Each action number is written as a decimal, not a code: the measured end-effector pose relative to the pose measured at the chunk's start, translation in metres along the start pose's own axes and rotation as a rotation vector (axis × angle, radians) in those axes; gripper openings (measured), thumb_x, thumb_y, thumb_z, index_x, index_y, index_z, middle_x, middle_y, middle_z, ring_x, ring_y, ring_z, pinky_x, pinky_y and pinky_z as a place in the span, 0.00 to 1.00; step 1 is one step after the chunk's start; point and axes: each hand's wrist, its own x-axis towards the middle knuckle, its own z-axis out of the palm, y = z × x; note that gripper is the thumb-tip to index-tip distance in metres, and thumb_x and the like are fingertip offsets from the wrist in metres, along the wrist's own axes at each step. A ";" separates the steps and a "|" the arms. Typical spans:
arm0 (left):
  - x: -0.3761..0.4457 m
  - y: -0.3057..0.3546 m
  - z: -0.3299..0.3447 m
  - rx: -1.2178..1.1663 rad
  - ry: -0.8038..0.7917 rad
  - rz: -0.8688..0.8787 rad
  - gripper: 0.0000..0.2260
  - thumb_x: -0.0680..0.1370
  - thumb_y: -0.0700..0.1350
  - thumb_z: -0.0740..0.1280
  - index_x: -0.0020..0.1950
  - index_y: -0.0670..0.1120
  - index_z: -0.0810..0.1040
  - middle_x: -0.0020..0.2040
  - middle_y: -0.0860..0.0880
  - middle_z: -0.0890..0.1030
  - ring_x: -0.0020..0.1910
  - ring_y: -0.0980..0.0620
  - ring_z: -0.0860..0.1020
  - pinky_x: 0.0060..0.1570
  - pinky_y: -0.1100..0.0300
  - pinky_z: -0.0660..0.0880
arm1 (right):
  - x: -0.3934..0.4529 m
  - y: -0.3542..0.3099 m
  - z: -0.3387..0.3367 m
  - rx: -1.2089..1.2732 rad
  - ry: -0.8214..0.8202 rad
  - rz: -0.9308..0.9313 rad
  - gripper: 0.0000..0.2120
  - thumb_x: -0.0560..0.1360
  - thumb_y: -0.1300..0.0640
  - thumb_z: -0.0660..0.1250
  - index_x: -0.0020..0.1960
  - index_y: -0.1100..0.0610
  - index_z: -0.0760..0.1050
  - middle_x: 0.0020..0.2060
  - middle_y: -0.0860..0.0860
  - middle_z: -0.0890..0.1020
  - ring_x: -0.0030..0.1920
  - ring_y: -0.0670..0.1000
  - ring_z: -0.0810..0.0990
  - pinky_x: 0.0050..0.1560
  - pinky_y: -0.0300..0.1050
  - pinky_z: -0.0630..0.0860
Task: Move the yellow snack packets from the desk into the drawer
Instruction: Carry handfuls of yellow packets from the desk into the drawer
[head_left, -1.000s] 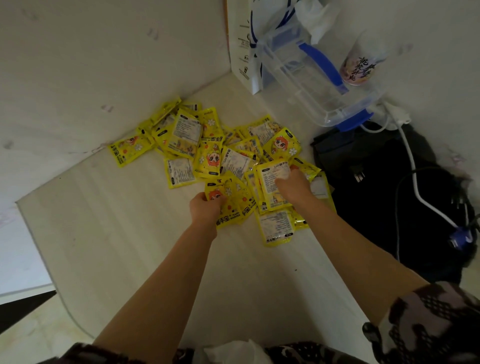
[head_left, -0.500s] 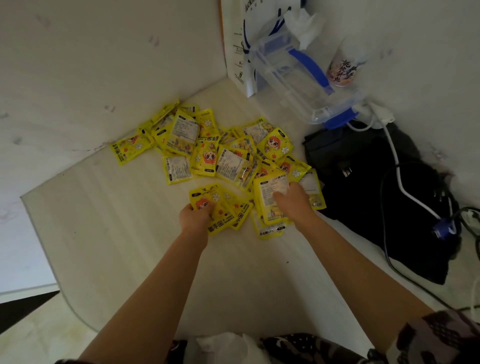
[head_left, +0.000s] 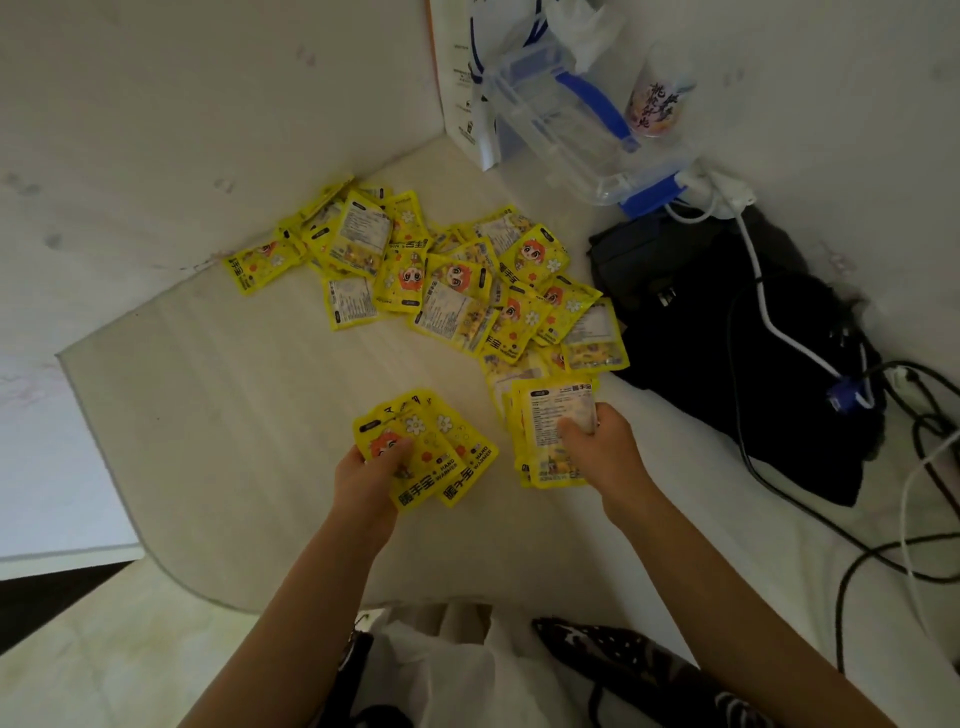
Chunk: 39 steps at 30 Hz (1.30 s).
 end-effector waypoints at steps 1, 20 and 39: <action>-0.003 -0.002 -0.002 0.004 -0.016 0.001 0.09 0.76 0.35 0.66 0.56 0.41 0.78 0.52 0.39 0.81 0.49 0.39 0.81 0.53 0.38 0.76 | -0.008 0.002 -0.002 0.022 0.006 -0.003 0.07 0.78 0.60 0.62 0.55 0.58 0.72 0.46 0.51 0.79 0.38 0.43 0.79 0.32 0.37 0.74; -0.053 -0.030 -0.113 0.309 -0.392 -0.023 0.09 0.77 0.35 0.64 0.55 0.42 0.79 0.51 0.38 0.81 0.51 0.38 0.79 0.53 0.34 0.75 | -0.183 0.093 0.076 0.313 0.369 0.167 0.11 0.76 0.61 0.64 0.57 0.63 0.74 0.49 0.57 0.81 0.43 0.53 0.82 0.36 0.45 0.81; -0.160 -0.141 -0.117 0.738 -0.676 -0.027 0.11 0.75 0.36 0.68 0.56 0.45 0.79 0.52 0.43 0.83 0.51 0.41 0.81 0.47 0.44 0.79 | -0.375 0.240 0.056 0.643 0.736 0.280 0.07 0.76 0.64 0.63 0.54 0.59 0.73 0.45 0.53 0.82 0.42 0.48 0.81 0.32 0.38 0.78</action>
